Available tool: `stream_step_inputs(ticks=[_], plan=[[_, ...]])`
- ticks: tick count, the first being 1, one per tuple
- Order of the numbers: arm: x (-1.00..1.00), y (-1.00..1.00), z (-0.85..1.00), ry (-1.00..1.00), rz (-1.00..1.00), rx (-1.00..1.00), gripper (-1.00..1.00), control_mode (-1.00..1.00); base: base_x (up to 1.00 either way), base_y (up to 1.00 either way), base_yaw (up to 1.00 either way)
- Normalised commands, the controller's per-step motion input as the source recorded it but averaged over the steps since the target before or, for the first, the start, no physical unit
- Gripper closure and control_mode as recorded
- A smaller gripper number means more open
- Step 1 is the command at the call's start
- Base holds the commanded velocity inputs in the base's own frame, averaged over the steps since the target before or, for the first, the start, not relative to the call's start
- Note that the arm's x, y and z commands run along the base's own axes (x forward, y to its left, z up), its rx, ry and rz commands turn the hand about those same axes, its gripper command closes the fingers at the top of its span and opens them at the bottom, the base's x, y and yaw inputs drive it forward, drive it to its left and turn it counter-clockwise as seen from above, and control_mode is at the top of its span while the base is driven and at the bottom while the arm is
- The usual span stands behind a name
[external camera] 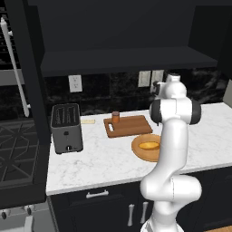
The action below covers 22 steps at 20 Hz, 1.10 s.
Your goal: From the different types of pastries on the counter, select a croissant and place it on the cutting board. Then retrieve a jar of jam from the cabinet and place it alongside the croissant on the cutting board.
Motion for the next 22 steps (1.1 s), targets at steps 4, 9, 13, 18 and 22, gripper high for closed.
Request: stream_step_inputs(ticks=[4,9,13,18,22], plan=[[0.0,-0.25,-0.24,0.0,0.01,0.0,-1.0,-1.0,0.0,0.0,0.0],[0.0,-0.01,-0.28,0.0,0.0,0.0,-1.0,-1.0,0.0,0.0,0.0],[0.03,0.0,-0.22,0.0,0.0,0.0,-1.0,-1.0,0.0,0.0,0.0],[0.0,0.0,-0.36,0.0,0.0,0.0,-1.0,-1.0,0.0,0.0,0.0],[0.0,0.0,-0.26,0.0,0.0,0.01,-1.0,-1.0,0.0,0.0,0.0]])
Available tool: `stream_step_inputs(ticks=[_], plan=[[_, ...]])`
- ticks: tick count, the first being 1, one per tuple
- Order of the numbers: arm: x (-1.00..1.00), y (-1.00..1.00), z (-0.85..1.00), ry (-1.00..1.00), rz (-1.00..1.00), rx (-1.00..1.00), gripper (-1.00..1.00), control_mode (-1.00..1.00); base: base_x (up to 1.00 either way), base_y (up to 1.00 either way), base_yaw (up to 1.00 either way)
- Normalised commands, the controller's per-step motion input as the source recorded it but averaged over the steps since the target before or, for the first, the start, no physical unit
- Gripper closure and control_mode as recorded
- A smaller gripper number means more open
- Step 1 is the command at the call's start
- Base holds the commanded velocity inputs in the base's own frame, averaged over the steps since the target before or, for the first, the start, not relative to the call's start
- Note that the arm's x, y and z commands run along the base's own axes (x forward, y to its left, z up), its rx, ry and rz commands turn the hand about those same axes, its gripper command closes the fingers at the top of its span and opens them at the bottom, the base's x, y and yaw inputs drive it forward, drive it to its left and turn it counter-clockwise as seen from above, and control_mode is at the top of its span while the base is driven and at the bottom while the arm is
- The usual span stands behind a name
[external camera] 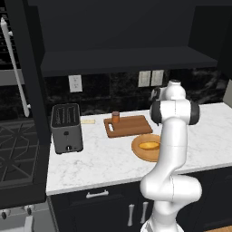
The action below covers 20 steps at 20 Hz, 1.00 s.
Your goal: From the different types of pastries on the counter, select a croissant and place it on the cutting board. Then retrieve a jar of jam from the cabinet and place it alongside the croissant on the cutting board.
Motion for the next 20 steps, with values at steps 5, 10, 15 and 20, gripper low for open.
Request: stream_step_inputs(ticks=[5,10,15,20], plan=[[0.0,0.13,-0.11,0.02,-0.08,0.01,-1.0,-1.0,0.0,0.0,0.0],[-0.02,0.36,-0.36,0.09,-0.16,0.0,-1.0,-1.0,0.0,0.0,0.0],[-0.11,0.16,-0.37,0.06,-0.19,0.0,1.0,-1.0,0.0,0.0,0.0],[-0.05,0.0,0.03,0.0,-0.13,0.0,1.0,-1.0,0.0,0.0,0.0]])
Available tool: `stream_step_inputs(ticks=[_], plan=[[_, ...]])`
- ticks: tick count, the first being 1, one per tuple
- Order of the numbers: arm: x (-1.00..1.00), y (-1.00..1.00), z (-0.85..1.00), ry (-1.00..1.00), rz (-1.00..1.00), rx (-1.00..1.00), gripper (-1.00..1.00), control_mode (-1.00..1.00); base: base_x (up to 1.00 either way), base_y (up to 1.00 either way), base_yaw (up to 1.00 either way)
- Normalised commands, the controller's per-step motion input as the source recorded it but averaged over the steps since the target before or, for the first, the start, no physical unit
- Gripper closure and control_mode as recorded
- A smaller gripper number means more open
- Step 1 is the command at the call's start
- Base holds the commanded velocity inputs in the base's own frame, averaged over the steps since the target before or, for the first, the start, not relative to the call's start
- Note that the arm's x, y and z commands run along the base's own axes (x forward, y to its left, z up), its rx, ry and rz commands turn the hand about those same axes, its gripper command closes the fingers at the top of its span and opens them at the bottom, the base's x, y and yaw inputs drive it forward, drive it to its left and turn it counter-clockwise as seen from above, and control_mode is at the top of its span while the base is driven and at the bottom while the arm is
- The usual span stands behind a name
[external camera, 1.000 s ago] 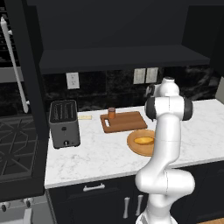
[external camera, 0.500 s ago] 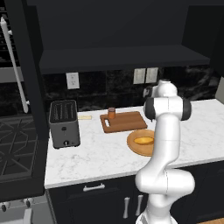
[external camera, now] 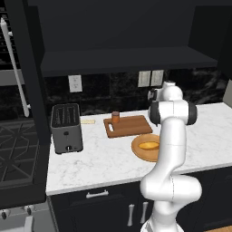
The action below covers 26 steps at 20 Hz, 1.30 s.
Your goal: From the different types of pastries on the counter, select a croissant and place it on the cutting board. Then retrieve a jar of jam from the cabinet and place it alongside the croissant on the cutting board.
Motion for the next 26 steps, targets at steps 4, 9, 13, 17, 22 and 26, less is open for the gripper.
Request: stream_step_inputs(ticks=[4,9,13,17,22,26], plan=[[-0.15,0.0,0.35,0.01,-0.05,0.03,1.0,-1.0,0.0,0.0,0.0],[-0.02,0.1,0.36,0.0,0.0,0.04,1.0,-1.0,0.0,0.0,0.0],[0.0,0.43,0.01,0.0,0.08,0.01,1.0,-1.0,0.0,0.0,0.0],[-0.01,0.46,0.0,0.0,0.09,0.0,1.0,-1.0,0.0,0.0,0.0],[-0.01,0.48,0.0,-0.02,0.11,0.0,1.0,-1.0,0.0,0.0,0.0],[0.0,0.43,0.07,0.0,0.13,0.0,1.0,-1.0,0.0,0.0,0.0]])
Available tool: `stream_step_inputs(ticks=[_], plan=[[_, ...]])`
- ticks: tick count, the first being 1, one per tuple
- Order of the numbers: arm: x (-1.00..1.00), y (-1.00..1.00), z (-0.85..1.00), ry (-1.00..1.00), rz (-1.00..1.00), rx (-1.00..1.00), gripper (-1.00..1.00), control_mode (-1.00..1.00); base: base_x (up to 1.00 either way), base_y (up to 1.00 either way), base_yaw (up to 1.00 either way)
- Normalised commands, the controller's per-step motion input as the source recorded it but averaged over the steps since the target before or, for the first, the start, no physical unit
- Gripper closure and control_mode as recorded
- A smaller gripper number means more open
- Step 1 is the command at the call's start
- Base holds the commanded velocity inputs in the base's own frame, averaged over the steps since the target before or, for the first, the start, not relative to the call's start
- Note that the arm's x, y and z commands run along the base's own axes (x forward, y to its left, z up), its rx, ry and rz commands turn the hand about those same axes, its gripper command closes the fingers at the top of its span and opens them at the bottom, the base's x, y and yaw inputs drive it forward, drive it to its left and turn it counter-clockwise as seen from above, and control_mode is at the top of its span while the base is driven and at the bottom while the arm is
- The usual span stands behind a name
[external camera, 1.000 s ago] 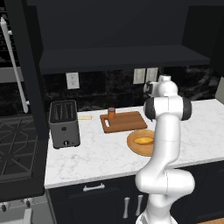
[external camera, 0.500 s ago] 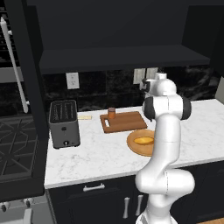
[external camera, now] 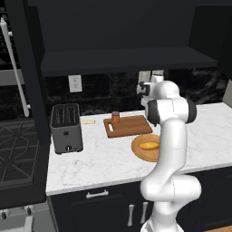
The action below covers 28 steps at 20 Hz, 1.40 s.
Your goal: From the different types of pastries on the counter, select a croissant and place it on the cutting board. Then retrieve a jar of jam from the cabinet and place it alongside the croissant on the cutting board.
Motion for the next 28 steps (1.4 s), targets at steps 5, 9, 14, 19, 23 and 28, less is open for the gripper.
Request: stream_step_inputs(ticks=[5,9,14,19,23,28], plan=[[0.0,0.41,0.01,-0.02,0.15,0.0,1.0,-1.0,0.0,0.0,0.0],[0.0,0.44,0.0,0.0,0.15,0.0,1.0,-1.0,0.0,0.0,0.0],[0.0,0.6,0.0,0.0,0.17,0.0,1.0,-1.0,0.0,0.0,0.0],[0.0,0.5,-0.07,-0.02,0.17,0.0,1.0,-1.0,0.0,0.0,0.0],[0.0,0.03,-0.21,-0.04,0.17,0.0,1.0,-1.0,0.0,0.0,0.0],[0.0,0.02,-0.34,-0.02,0.15,0.0,1.0,-1.0,0.0,0.0,0.0]])
